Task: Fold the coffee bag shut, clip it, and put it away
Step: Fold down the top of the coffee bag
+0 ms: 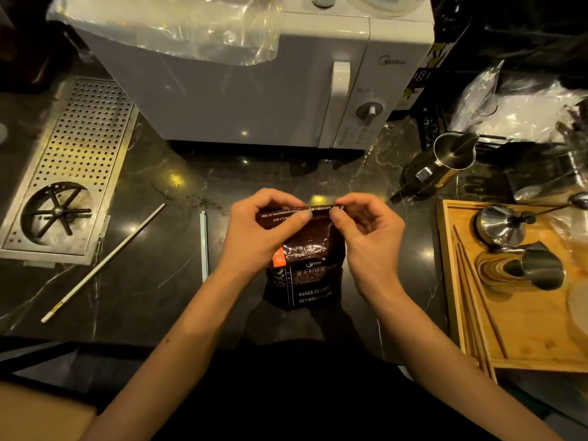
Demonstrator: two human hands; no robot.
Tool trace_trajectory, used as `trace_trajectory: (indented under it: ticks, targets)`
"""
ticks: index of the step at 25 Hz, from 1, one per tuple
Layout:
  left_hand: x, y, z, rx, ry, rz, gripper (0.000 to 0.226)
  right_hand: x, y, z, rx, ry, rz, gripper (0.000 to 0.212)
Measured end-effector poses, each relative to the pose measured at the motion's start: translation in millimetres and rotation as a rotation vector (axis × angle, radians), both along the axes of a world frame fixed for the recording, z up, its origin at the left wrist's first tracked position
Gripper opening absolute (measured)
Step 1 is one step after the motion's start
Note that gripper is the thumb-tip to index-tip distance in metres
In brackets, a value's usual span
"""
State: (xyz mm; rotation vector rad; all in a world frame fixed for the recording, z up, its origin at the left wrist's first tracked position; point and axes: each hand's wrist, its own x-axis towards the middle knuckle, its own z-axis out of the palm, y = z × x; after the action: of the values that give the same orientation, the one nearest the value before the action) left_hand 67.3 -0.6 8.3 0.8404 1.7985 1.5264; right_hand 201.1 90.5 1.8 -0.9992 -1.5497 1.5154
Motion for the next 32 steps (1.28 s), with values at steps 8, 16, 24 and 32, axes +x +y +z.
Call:
trace_trajectory:
  ticks: [8, 16, 24, 32]
  targets:
    - [25.4, -12.9, -5.1, 0.087, 0.014, 0.041, 0.016, 25.4, -20.3, 3.4, 0.156, -0.06, 0.125, 0.017]
    - [31.5, -27.4, -8.0, 0.097, 0.052, 0.036, 0.013, 23.7, -28.3, 1.3, 0.216, -0.113, 0.173, 0.007]
    - [41.5, -28.4, -12.1, 0.165, -0.05, 0.128, 0.014, 20.2, -36.9, 1.4, 0.167, -0.111, 0.16, 0.005]
    - [47.1, -27.2, -14.2, 0.153, 0.075, 0.177, 0.013, 9.6, -47.8, -2.1, 0.268, -0.187, -0.009, 0.009]
